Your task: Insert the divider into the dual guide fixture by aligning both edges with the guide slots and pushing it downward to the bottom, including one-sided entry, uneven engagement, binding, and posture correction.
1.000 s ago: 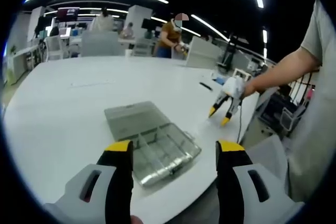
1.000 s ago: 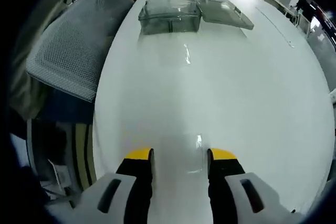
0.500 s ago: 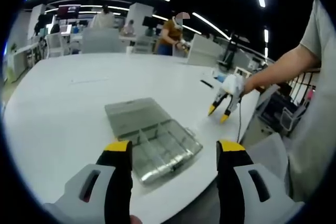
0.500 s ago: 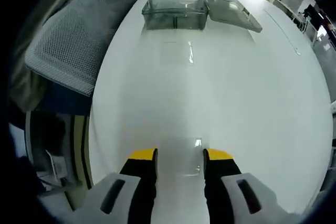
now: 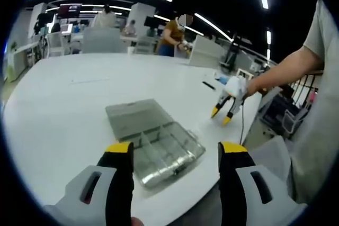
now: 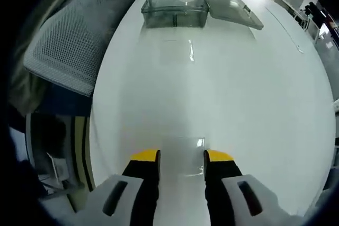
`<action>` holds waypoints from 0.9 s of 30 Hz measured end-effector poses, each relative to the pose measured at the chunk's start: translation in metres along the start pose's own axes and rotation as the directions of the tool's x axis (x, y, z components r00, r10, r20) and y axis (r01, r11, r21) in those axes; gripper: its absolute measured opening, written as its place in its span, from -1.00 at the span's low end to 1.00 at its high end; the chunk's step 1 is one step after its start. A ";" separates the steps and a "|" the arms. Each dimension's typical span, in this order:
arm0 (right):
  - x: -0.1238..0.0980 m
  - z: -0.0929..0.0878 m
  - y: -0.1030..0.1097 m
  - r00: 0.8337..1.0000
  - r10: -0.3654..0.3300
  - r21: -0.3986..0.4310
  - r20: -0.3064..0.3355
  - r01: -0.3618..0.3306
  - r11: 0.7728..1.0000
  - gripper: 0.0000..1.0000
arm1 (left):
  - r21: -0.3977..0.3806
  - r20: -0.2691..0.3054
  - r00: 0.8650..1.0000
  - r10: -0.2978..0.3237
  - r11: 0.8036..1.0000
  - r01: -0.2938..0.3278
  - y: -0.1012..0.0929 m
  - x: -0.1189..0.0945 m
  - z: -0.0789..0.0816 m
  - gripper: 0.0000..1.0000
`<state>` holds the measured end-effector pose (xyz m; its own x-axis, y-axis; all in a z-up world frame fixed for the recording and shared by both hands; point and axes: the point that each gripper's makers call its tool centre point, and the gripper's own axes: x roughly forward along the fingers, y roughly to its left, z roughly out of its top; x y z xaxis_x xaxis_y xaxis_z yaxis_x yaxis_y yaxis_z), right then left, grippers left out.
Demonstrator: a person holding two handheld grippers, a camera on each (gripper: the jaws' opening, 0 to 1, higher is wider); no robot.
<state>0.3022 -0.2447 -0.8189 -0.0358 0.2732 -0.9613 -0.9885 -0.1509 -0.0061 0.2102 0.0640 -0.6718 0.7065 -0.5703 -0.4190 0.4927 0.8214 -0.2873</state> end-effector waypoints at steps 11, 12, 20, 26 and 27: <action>0.000 -0.001 0.000 1.000 -0.004 0.012 0.003 0.004 1.000 -0.38 | -0.004 0.004 1.000 0.007 1.000 -0.007 0.001 -0.002 0.000 0.24; 0.000 -0.001 0.000 1.000 -0.003 0.009 0.002 0.003 1.000 -0.39 | -0.006 0.005 1.000 0.007 1.000 -0.007 0.001 -0.002 0.001 0.24; 0.000 -0.001 0.001 1.000 0.003 -0.003 -0.011 -0.003 1.000 -0.44 | -0.004 0.002 1.000 0.011 1.000 -0.011 -0.002 -0.003 -0.001 0.24; -0.001 0.002 0.005 1.000 0.010 -0.007 -0.012 -0.010 1.000 -0.45 | -0.002 0.002 1.000 0.013 1.000 -0.013 -0.004 -0.005 -0.001 0.24; 0.000 0.002 0.005 1.000 0.008 -0.006 -0.014 -0.008 1.000 -0.45 | -0.003 0.001 1.000 0.013 1.000 -0.013 -0.004 -0.005 -0.001 0.24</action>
<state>0.2970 -0.2433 -0.8179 -0.0418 0.2588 -0.9650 -0.9874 -0.1585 0.0003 0.2044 0.0632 -0.6696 0.7133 -0.5594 -0.4222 0.4818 0.8289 -0.2842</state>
